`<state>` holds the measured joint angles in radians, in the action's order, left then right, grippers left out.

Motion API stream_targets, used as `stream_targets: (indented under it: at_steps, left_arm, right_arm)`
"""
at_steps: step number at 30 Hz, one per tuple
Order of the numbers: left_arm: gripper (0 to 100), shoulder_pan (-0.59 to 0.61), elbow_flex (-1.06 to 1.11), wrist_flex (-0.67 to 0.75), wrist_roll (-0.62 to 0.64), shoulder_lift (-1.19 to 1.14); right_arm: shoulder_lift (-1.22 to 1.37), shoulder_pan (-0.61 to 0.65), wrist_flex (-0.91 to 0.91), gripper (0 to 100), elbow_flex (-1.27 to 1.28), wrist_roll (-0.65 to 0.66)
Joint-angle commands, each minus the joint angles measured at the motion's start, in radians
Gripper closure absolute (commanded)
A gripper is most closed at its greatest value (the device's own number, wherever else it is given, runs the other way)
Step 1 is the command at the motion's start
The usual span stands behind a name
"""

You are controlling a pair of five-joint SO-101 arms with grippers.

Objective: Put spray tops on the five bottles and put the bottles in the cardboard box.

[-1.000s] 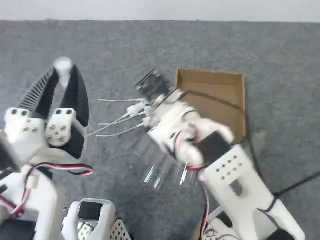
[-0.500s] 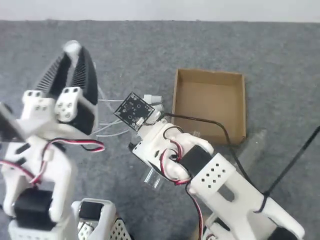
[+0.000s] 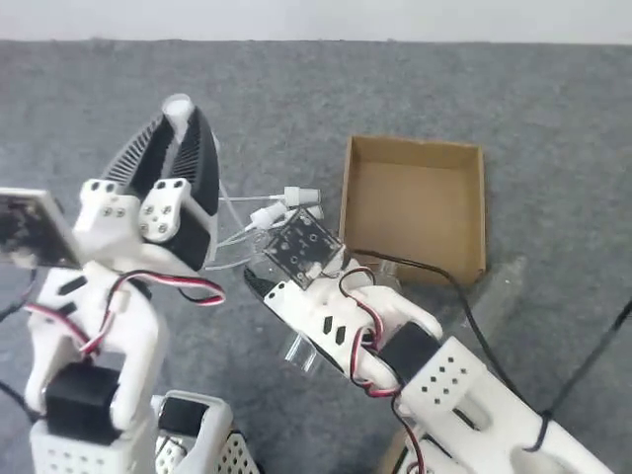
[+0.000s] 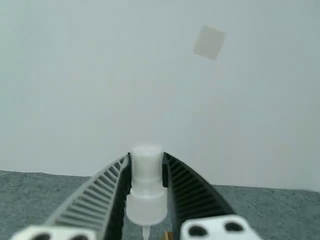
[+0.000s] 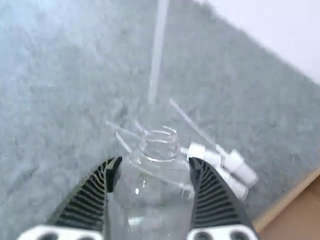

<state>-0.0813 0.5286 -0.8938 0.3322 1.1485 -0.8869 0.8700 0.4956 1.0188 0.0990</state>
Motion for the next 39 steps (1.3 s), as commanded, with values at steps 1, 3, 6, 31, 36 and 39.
stream_targets:
  at_steps: [1, 3, 6, 31, 36, 39]
  left_arm:
    - [99, -0.005, 0.008, 0.034, 0.046, 0.006]
    - [99, -0.005, 0.008, 0.034, 0.057, 0.005]
    - [99, -0.005, 0.008, 0.032, 0.057, 0.005]
    - [99, -0.071, 0.177, -0.066, 0.031, 0.009]
    - [99, -0.071, 0.177, -0.133, -0.089, 0.009]
    - [93, -0.071, 0.177, -0.143, -0.127, 0.009]
  right_arm:
    - [-0.048, 0.010, -0.027, 99.2, -0.011, -0.011]
    - [-0.048, 0.010, -0.027, 99.2, -0.011, -0.011]
    - [-0.048, 0.010, -0.027, 99.2, -0.011, -0.011]
    - [-0.107, -0.031, -0.409, 99.2, 0.213, -0.137]
    - [-0.108, -0.031, -0.415, 99.2, 0.229, -0.138]
    - [-0.111, -0.031, -0.410, 99.2, 0.229, -0.138]
